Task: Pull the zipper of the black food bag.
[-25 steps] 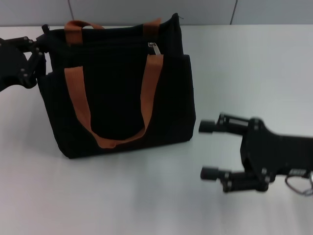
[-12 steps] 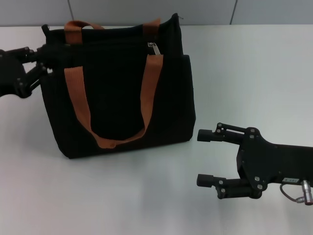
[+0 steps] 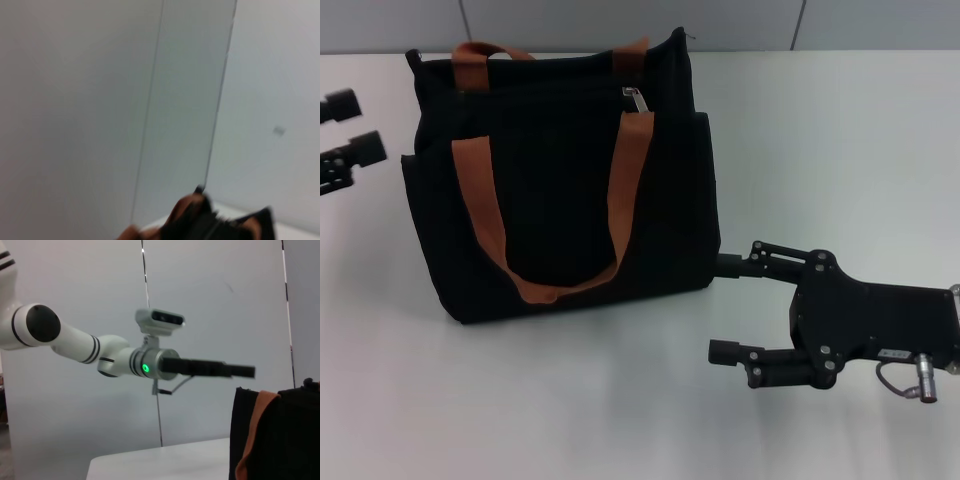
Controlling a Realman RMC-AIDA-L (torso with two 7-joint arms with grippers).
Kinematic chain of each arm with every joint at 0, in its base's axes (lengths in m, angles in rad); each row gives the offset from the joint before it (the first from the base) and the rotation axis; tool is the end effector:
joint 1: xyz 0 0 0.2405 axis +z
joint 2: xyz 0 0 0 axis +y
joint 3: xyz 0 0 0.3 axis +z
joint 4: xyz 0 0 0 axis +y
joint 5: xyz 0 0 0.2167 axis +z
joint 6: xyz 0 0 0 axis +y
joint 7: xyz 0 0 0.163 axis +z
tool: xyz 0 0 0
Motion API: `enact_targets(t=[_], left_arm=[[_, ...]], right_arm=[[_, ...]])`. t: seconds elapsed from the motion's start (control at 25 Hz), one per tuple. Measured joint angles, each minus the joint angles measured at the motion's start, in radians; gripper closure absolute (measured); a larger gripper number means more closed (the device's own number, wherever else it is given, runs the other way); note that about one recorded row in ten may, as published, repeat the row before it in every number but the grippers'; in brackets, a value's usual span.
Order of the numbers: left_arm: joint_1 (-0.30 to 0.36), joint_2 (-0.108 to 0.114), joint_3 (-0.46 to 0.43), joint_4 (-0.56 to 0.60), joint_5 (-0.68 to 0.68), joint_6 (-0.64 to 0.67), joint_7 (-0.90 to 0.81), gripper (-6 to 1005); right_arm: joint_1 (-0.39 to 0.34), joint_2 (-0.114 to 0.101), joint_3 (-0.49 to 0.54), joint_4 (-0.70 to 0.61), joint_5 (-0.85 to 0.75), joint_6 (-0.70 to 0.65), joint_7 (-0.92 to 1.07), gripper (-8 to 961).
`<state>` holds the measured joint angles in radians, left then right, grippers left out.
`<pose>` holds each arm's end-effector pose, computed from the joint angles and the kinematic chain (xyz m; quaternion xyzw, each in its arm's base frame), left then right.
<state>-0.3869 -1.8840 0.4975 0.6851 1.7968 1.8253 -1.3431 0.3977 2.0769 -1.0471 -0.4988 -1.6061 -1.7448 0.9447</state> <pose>-0.3379 0.3267 0.0995 -0.9001 -0.1781 -0.3300 0.2216 0.2749 0.2825 -0.0707 -0.9281 0.0576 0.3634 0.0565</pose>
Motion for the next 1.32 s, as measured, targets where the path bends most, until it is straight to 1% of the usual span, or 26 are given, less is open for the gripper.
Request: enact_targets(t=[0.04,0.12,0.16,0.2,0.24,0.28,0.32,0.36,0.4,0.44,0.48,0.52,0.56,0.6,0.76,0.92,1.32], left_arm=[[0.000,-0.001,-0.041,-0.004,-0.001,0.068,0.011,442],[0.002,-0.016,-0.042,-0.012,0.005,0.127,0.074,309],[0.002,-0.016,-0.042,-0.012,0.005,0.127,0.074,286],[0.007,-0.037,-0.005,-0.029,0.027,0.155,0.156,264],[0.007,-0.037,-0.005,-0.029,0.027,0.155,0.156,241],[0.015,-0.057,0.051,-0.053,0.051,0.160,0.221,218],[0.015,-0.057,0.051,-0.053,0.051,0.160,0.221,196],[0.020,-0.071,0.097,-0.082,0.083,0.154,0.268,173],[0.020,-0.071,0.097,-0.082,0.083,0.154,0.268,173],[0.021,-0.079,0.123,-0.102,0.111,0.148,0.294,173],[0.020,-0.091,0.140,-0.139,0.165,0.130,0.329,173],[0.020,-0.091,0.140,-0.139,0.165,0.130,0.329,173],[0.018,-0.104,0.144,-0.176,0.219,0.097,0.357,173],[0.018,-0.104,0.144,-0.176,0.219,0.097,0.357,173],[0.020,-0.129,0.145,-0.204,0.287,0.053,0.366,173],[0.026,-0.134,0.144,-0.206,0.296,0.047,0.366,173],[0.038,-0.130,0.138,-0.207,0.297,0.043,0.361,173]], right_arm=[[0.003,0.000,-0.001,0.003,0.000,0.004,0.000,133],[0.026,0.001,-0.002,0.040,0.000,0.010,-0.001,133],[0.026,0.001,-0.002,0.040,0.000,0.010,-0.001,133],[0.031,0.001,-0.003,0.046,-0.001,0.012,-0.001,133],[0.031,0.001,-0.003,0.046,-0.001,0.012,-0.001,133],[0.034,0.001,-0.003,0.053,-0.007,0.023,-0.001,133],[0.034,0.001,-0.003,0.053,-0.007,0.023,-0.001,133],[0.034,0.002,-0.004,0.055,-0.010,0.030,-0.002,133],[0.034,0.002,-0.004,0.056,-0.018,0.038,-0.002,133],[0.035,0.002,-0.005,0.056,-0.024,0.043,-0.003,133],[0.037,0.003,-0.005,0.060,-0.046,0.054,-0.005,133],[0.037,0.003,-0.005,0.060,-0.046,0.054,-0.005,133],[0.044,0.004,-0.005,0.074,-0.064,0.064,-0.014,133],[0.044,0.004,-0.005,0.074,-0.064,0.064,-0.014,133],[0.071,0.005,-0.006,0.136,-0.080,0.094,-0.070,133],[0.084,0.005,-0.007,0.146,-0.089,0.109,-0.072,133],[0.092,0.006,-0.015,0.150,-0.090,0.115,-0.072,133]])
